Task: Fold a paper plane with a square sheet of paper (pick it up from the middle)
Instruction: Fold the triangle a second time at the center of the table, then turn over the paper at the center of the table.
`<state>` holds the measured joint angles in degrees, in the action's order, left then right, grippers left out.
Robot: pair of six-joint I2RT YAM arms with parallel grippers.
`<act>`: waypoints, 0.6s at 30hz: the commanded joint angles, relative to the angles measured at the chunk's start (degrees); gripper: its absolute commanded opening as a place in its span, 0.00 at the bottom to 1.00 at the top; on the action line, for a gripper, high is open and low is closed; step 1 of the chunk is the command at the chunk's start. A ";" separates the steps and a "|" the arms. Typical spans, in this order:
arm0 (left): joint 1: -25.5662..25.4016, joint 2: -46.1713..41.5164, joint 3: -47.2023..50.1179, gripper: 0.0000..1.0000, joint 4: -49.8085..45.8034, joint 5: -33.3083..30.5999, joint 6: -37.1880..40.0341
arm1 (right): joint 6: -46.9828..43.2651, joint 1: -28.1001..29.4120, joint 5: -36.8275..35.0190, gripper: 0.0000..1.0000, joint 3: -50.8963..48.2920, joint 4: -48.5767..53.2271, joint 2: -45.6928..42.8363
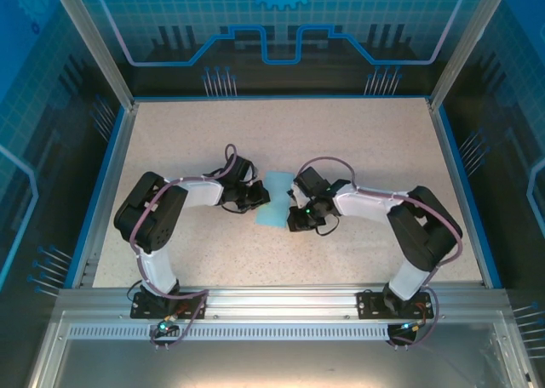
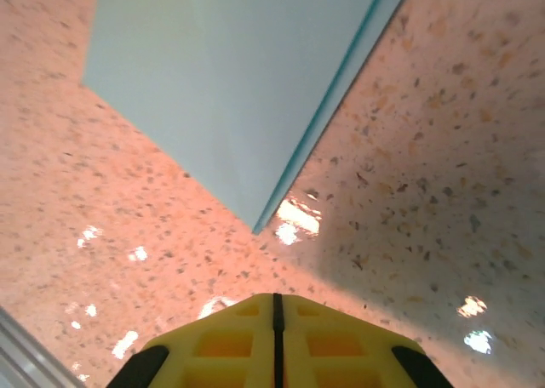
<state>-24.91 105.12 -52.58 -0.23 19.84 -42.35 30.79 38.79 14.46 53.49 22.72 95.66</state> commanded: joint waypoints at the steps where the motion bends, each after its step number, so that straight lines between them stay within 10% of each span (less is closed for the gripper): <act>1: 0.36 -3.63 -2.37 0.22 -3.59 -0.42 -1.73 | 1.28 -1.77 -3.04 0.10 3.40 -0.92 -1.62; 8: 0.36 -8.21 -1.35 0.44 -3.75 -1.63 -6.55 | 2.87 -3.04 -4.28 0.16 12.77 -3.66 7.29; 18: 0.36 -9.16 3.09 0.40 -2.36 -1.47 -9.38 | 2.00 -3.31 -2.97 0.17 17.30 -1.37 14.42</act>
<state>-24.91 96.95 -50.81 -2.37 18.63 -50.02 32.80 36.05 11.31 69.43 19.20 108.57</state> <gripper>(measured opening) 0.408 0.171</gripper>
